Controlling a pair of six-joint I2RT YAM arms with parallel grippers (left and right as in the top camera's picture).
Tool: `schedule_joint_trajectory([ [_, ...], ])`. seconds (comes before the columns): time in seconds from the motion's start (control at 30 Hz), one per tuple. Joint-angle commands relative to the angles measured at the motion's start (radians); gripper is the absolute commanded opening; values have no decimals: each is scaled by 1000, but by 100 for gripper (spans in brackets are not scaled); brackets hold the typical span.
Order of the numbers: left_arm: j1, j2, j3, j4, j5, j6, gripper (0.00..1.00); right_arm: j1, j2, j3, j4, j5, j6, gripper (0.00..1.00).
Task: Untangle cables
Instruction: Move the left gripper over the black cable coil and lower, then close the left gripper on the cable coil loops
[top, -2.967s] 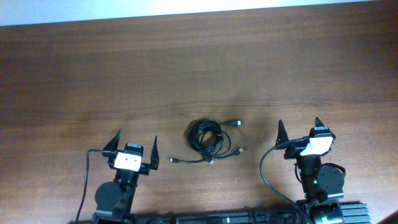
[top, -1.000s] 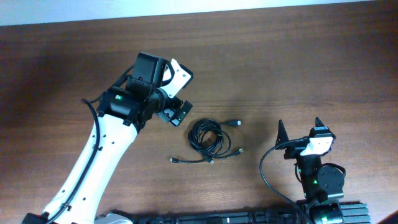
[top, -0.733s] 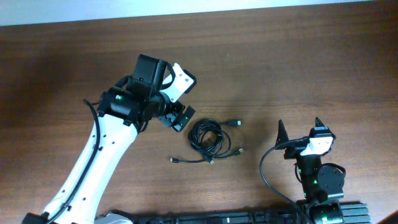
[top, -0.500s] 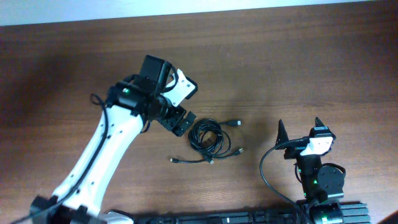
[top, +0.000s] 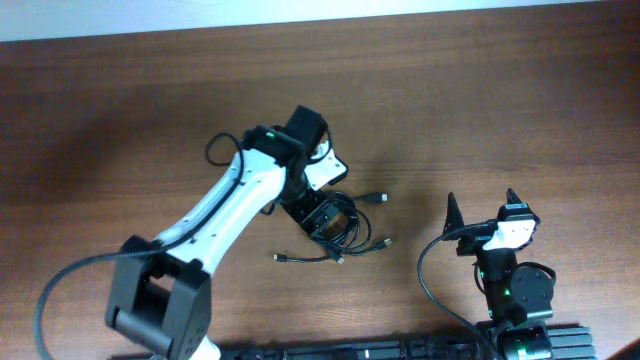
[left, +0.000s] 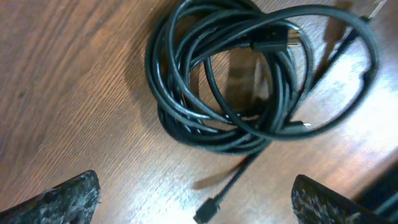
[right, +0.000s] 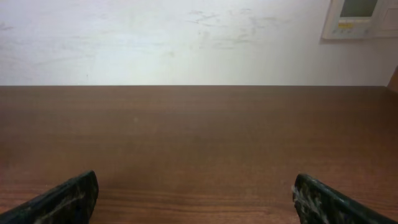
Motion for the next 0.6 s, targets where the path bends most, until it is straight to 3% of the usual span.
schedule_joint_trajectory([
  [0.0, -11, 63, 19, 30, -37, -61, 99, 3, -7, -5, -8, 2, -7, 99],
  [0.3, -11, 175, 19, 91, -38, -80, 100, 3, -8, -5, -8, 2, -7, 99],
  [0.47, -11, 212, 19, 127, -37, -80, 84, 3, -7, -5, -8, 2, -7, 99],
  [0.57, -11, 226, 19, 147, -38, -80, 83, 3, -7, -5, -8, 2, -7, 99],
])
